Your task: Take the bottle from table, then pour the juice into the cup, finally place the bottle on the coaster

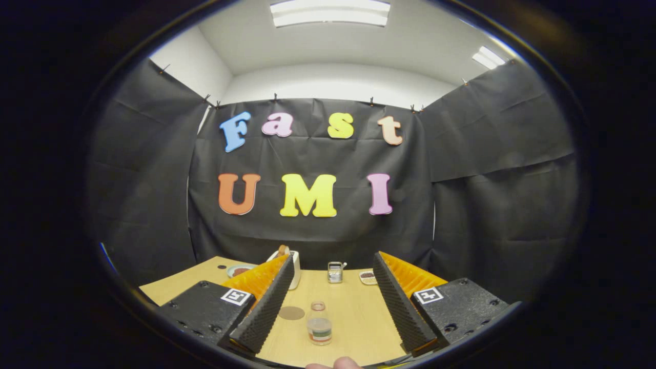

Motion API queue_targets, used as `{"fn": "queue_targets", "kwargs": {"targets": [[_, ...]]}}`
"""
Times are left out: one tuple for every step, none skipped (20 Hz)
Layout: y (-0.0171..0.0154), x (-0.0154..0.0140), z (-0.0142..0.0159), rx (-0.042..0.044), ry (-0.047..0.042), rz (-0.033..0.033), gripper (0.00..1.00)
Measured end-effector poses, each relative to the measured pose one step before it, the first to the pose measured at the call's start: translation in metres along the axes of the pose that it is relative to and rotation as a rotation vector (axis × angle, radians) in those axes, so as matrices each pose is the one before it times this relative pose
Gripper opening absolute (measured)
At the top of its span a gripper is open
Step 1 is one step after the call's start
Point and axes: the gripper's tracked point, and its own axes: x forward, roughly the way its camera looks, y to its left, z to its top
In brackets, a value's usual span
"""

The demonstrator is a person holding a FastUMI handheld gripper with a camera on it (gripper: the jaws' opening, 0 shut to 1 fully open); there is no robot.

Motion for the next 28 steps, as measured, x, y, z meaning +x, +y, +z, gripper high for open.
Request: {"fn": "queue_targets", "kwargs": {"targets": [[0.00089,0.00026,-0.00171,0.00138,0.00233,0.00301,1.0],[0.00177,0.00049,-0.00176,-0.00012,0.00334,0.00592,1.0],[0.0004,0.00084,-0.00241,-0.00068,0.00362,0.00293,1.0],[-0.00015,0.00084,-0.00158,0.00042,0.00169,0.00048,1.0],[-0.00017,0.00036,-0.00204,0.00095,0.0,0.00009,1.0],[-0.0001,0.0003,-0.00183,0.00292,-0.00133,0.00121,1.0],[0.00307,0.0017,-0.00239,0.00982,-0.00699,0.01161,1.0],[0.00429,0.00187,-0.00599,0.00695,0.00206,0.01326,1.0],[0.00121,0.00133,-0.00821,-0.0042,0.00098,0.00711,1.0],[-0.00042,0.00237,-0.00765,-0.01089,0.00381,0.00171,1.0],[-0.00022,0.00254,-0.00812,-0.00536,0.00008,0.00209,1.0],[0.00037,0.00216,-0.00795,-0.00113,0.00292,0.00144,1.0],[0.00092,0.00199,-0.00958,0.00038,0.00258,0.00194,1.0],[0.00085,0.00236,-0.01163,-0.00065,0.00702,0.00243,1.0],[-0.00052,0.00211,-0.01465,-0.00254,0.01395,0.00139,1.0],[-0.00066,0.00272,-0.0128,-0.00573,0.00699,-0.00325,1.0],[-0.00134,0.00323,-0.01081,-0.01091,-0.00071,-0.00301,1.0],[-0.00096,0.00283,-0.01384,-0.00861,0.01053,-0.00428,1.0],[0.00024,0.0043,-0.01837,0.0088,0.01782,0.00294,1.0],[0.00209,0.00367,-0.01508,0.00604,0.01851,0.00697,1.0],[0.0008,0.00487,-0.01729,0.0017,0.02223,0.00552,1.0],[0.00123,0.00407,-0.01433,0.00819,0.01748,0.01343,1.0],[0.00084,0.0039,-0.01126,0.01062,0.01073,0.00837,1.0],[-0.00217,0.00399,-0.01188,0.00308,0.01254,-0.0011,1.0],[-0.00189,0.0062,-0.01275,-0.00657,0.01503,-0.00351,1.0],[-0.00235,0.00555,-0.01054,-0.00881,0.01533,-0.00665,1.0],[-0.00115,0.0056,-0.00914,-0.0036,0.01243,-0.00403,1.0],[-0.00111,0.00523,-0.00661,0.00298,0.01243,-0.00417,1.0]]}}
